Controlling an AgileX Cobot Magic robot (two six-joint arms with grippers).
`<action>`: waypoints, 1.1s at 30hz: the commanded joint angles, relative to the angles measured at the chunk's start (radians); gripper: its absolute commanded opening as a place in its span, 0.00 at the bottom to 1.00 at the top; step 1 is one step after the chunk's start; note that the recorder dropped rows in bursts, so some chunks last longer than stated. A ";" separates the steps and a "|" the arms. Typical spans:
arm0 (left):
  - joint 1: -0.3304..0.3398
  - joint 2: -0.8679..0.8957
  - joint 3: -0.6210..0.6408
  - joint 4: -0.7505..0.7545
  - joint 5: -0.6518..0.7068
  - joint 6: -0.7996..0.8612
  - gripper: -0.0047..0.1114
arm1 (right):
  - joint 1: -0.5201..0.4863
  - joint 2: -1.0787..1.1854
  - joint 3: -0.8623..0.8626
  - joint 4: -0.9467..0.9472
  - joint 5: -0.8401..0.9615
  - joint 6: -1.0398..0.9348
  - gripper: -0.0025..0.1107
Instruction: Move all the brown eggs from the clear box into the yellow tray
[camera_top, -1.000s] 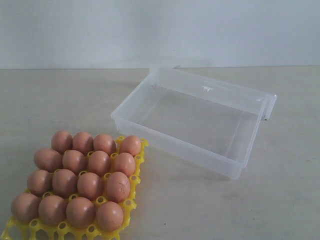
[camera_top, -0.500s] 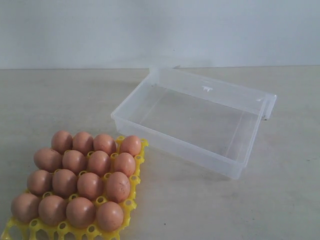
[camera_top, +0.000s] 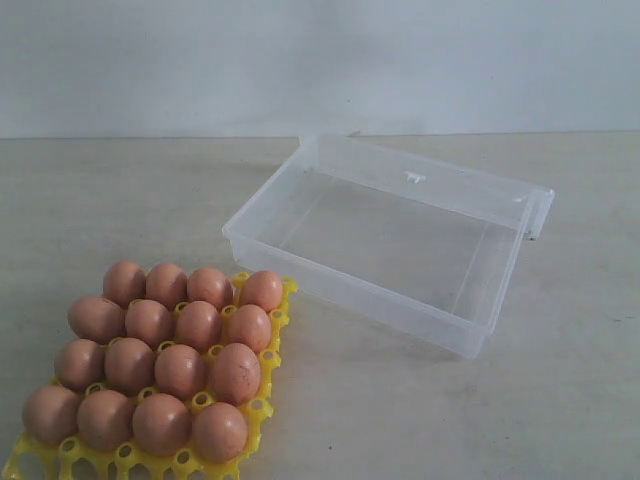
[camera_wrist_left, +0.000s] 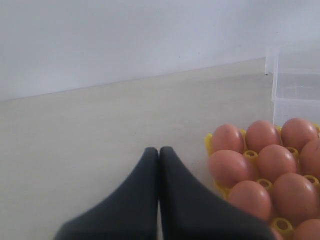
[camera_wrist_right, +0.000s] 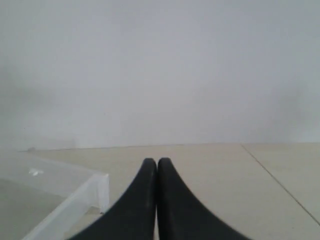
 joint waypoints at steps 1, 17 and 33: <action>-0.009 -0.002 0.003 0.001 -0.017 -0.001 0.00 | 0.001 -0.008 0.007 0.066 0.013 -0.094 0.02; -0.009 -0.002 0.003 0.001 -0.014 -0.001 0.00 | -0.001 -0.008 -0.091 0.753 -0.471 -0.613 0.02; -0.009 -0.002 0.003 0.001 -0.015 -0.001 0.00 | -0.402 -0.008 0.007 1.601 -0.406 -1.572 0.02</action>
